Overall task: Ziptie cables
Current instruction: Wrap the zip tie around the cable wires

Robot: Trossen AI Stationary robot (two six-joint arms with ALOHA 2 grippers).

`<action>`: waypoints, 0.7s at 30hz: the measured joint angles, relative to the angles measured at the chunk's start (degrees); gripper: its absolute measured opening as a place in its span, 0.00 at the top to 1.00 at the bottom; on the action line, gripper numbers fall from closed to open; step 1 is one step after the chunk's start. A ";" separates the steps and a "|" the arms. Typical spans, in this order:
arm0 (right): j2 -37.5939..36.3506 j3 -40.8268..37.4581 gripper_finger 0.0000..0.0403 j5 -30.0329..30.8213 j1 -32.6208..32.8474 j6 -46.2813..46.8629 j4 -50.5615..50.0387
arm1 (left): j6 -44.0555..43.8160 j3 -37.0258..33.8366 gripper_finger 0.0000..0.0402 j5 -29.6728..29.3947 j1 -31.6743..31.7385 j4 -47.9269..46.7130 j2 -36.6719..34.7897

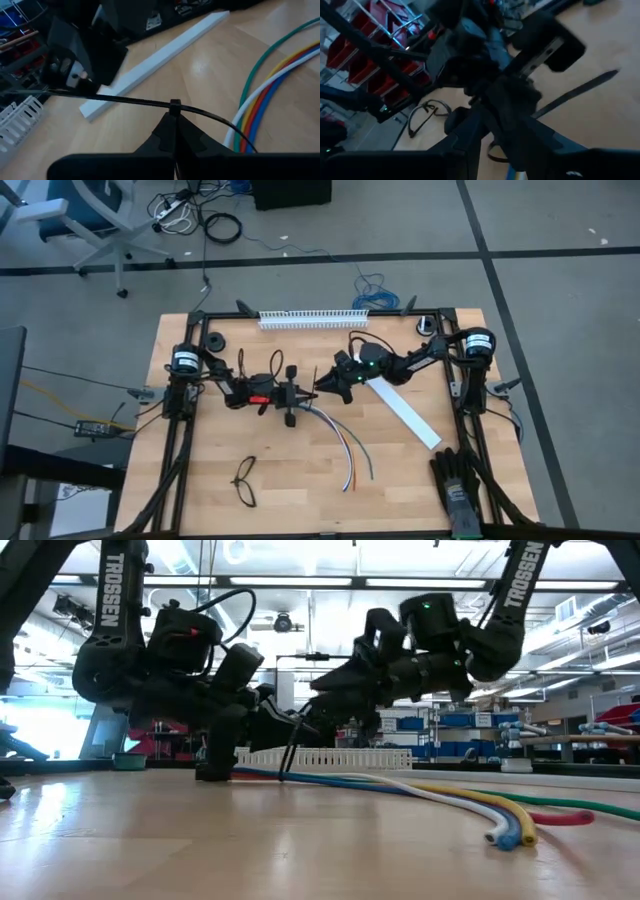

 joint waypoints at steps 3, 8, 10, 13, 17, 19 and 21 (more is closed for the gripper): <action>0.08 0.72 0.72 0.24 -0.22 0.78 -6.12 | 0.04 0.13 1.00 0.01 0.00 -0.03 0.00; 0.10 0.85 0.72 0.74 -0.19 -1.48 -4.20 | 0.06 0.13 1.00 0.03 0.00 -0.02 0.00; 0.10 1.37 0.73 0.52 -0.16 -1.28 -4.04 | 0.29 0.13 1.00 0.03 0.00 0.00 0.00; 0.10 1.93 0.73 0.09 -0.19 -1.65 -6.77 | 0.37 0.21 1.00 -0.08 0.00 0.00 0.00; 0.10 2.72 0.73 0.04 -0.19 -2.07 -6.79 | 0.48 0.24 1.00 -0.49 0.00 -0.01 0.00; 0.10 2.98 0.73 0.04 -0.19 -1.93 -7.84 | 0.48 0.24 1.00 -0.54 0.00 0.00 0.00; 0.10 3.56 0.73 0.02 -0.16 -2.73 -8.83 | 0.48 0.28 1.00 -0.63 0.00 0.00 0.00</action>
